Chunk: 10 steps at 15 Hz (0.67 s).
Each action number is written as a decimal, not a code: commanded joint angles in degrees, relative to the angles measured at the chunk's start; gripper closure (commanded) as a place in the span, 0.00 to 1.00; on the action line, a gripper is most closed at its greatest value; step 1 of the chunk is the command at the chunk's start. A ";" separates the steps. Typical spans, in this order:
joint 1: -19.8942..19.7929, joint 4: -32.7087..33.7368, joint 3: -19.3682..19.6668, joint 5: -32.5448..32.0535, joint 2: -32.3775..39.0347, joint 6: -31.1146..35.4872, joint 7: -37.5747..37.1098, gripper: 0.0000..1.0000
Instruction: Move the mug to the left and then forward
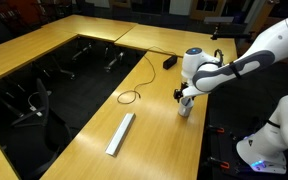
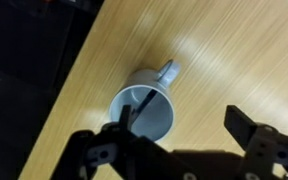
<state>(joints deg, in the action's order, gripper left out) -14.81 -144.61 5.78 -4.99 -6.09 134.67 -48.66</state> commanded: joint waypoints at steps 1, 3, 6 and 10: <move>0.05 1.38 1.98 -1.19 3.13 1.84 -0.09 0.00; 0.32 2.63 3.10 -0.66 5.41 2.40 0.07 0.00; 0.96 4.68 4.15 -0.83 9.28 3.72 -0.20 0.00; 2.35 6.45 5.06 0.43 14.15 5.56 -1.31 0.00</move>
<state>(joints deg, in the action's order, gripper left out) -14.32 -139.74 9.33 -5.25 5.07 138.82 -48.64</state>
